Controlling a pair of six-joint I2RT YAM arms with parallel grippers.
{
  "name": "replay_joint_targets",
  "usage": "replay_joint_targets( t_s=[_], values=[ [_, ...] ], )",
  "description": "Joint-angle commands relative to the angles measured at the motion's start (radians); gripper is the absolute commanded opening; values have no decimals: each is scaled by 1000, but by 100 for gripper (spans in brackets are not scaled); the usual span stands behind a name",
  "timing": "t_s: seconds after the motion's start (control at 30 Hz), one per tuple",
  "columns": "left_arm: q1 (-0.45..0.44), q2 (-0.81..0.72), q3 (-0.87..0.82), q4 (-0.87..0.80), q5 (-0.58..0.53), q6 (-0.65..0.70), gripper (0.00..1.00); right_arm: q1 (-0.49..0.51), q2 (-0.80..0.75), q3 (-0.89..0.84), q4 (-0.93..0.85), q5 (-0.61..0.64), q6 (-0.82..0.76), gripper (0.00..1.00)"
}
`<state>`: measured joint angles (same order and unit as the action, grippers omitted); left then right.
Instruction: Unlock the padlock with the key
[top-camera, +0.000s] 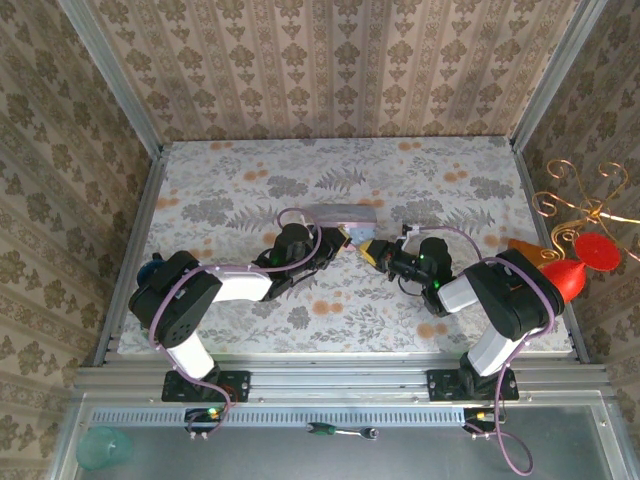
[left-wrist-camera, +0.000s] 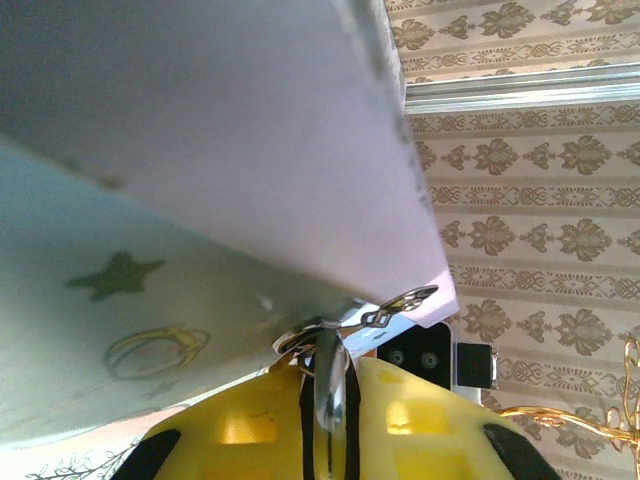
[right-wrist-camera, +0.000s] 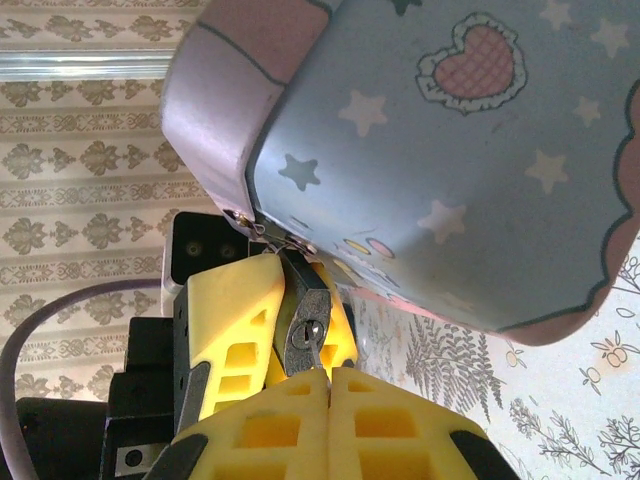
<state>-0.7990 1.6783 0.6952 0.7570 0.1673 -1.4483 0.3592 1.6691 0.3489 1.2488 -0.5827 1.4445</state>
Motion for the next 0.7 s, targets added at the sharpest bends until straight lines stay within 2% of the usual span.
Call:
replay_joint_targets(
  t_s=[0.0, 0.67],
  values=[
    [-22, 11, 42, 64, 55, -7, 0, 24, -5, 41, 24, 9, 7, 0],
    [-22, 2, 30, 68, 54, -7, 0, -11, -9, 26, -17, 25, -33, 0]
  ],
)
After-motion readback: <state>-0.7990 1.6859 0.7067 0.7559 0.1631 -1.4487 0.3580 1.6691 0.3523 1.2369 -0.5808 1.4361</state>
